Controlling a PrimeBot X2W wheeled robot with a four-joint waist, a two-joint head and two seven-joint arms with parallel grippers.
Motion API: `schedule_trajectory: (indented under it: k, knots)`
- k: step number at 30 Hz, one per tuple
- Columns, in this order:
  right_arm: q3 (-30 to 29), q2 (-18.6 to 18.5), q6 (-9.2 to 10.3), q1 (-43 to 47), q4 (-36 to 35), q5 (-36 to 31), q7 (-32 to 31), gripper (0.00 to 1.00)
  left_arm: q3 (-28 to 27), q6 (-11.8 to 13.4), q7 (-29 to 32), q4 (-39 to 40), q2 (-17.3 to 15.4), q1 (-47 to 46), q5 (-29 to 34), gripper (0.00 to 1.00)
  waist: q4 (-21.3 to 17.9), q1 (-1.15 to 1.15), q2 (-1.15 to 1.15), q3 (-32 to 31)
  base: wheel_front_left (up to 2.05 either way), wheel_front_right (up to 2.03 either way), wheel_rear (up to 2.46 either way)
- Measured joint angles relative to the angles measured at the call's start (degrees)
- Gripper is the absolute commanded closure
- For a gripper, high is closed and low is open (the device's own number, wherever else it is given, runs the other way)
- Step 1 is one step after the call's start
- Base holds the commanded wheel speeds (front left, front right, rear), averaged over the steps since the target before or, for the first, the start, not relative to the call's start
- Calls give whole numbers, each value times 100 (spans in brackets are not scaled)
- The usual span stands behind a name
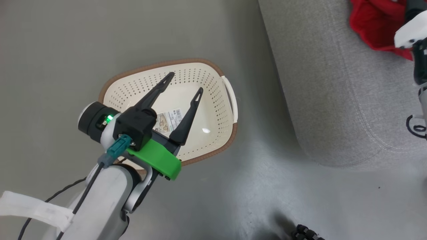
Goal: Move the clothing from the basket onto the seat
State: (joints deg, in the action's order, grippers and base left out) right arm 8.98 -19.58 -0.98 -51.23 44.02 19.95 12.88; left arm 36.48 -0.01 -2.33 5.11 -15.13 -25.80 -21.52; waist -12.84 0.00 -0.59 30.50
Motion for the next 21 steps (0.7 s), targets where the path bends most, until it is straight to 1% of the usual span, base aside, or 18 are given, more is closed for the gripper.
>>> schedule_trajectory:
  k: [4,11,14,21]
  knots:
    - [87,33,-101,149,-9,-71,77,0,-98,10,-134,-88,1,16,-86,0,-107,0,0,-163,0,0,0]
    - [104,-36,-172,515,-76,-185,105,0,-207,58,-386,-285,73,230,-294,0,-235,0,0,-553,0,0,0]
    - [87,-58,-203,625,-168,-183,122,0,-255,64,-491,-366,129,274,-334,0,-258,0,0,-750,0,0,0]
    - [80,-71,-272,923,-391,-177,130,0,-377,189,-691,-565,268,501,-554,0,-208,0,0,-1234,0,0,0]
